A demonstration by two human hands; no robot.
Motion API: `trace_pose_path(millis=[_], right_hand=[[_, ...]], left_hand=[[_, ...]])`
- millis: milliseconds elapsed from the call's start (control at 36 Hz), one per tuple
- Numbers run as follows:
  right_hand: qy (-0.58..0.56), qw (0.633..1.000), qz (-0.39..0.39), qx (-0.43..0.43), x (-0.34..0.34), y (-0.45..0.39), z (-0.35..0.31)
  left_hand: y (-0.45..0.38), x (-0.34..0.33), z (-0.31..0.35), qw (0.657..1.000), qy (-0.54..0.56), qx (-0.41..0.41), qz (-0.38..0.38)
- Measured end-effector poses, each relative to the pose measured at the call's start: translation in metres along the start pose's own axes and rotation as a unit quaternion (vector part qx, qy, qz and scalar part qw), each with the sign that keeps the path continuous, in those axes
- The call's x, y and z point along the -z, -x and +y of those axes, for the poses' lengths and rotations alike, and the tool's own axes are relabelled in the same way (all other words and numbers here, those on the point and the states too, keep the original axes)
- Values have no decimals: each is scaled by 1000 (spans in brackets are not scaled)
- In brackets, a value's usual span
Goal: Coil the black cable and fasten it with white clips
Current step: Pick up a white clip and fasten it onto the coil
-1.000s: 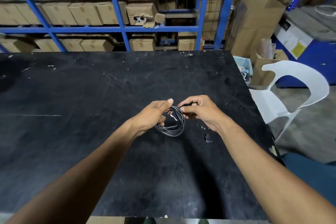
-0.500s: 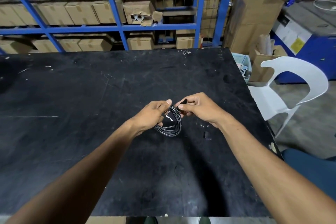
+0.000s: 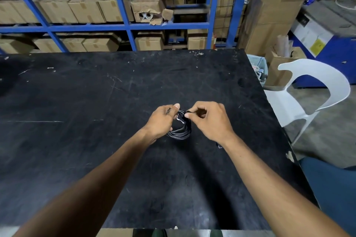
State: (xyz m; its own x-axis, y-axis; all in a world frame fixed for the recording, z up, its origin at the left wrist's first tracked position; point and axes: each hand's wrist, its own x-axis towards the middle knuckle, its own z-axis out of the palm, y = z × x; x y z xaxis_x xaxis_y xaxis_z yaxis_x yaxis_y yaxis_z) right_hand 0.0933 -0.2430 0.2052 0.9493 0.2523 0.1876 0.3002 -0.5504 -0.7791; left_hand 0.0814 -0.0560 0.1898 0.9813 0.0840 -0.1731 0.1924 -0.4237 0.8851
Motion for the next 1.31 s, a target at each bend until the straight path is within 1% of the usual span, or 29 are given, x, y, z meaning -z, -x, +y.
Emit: trace_pose_path(millis=[83,194,278,389,472,611,861,917,1056,1167,1306], right_hand=[[-4,999,28,29,-9,8,-2],[-1,996,76,39,-16,16,-1],[13,994,82,64,-18,19,-2],[52,990,72,108,-18,22,-2],[57,989,76,116,-17,23,-1],[36,991,81,105,-18,23,0],[20,989,102,103,-20,25,-1],[5,991,102,89,-21,25,1],[-88,992,92,6,-22,21,8],[-95,991,93,0,-21,23,11],[-97,988,121,-2,-21,25,13]], left_hand=[[-1,-2,5,999,10,9,29],[-2,-6,6,999,17,12,48],[-2,-9,5,998,9,10,61],[0,-10,7,997,18,20,66],[3,-10,10,998,16,24,62],[6,-9,15,998,-5,16,52],[6,-8,15,999,32,20,29],[6,-8,14,999,34,18,19],[9,-7,13,1000,28,0,-5],[10,-7,11,999,26,-12,-14],[9,-9,11,1000,20,-15,-17]])
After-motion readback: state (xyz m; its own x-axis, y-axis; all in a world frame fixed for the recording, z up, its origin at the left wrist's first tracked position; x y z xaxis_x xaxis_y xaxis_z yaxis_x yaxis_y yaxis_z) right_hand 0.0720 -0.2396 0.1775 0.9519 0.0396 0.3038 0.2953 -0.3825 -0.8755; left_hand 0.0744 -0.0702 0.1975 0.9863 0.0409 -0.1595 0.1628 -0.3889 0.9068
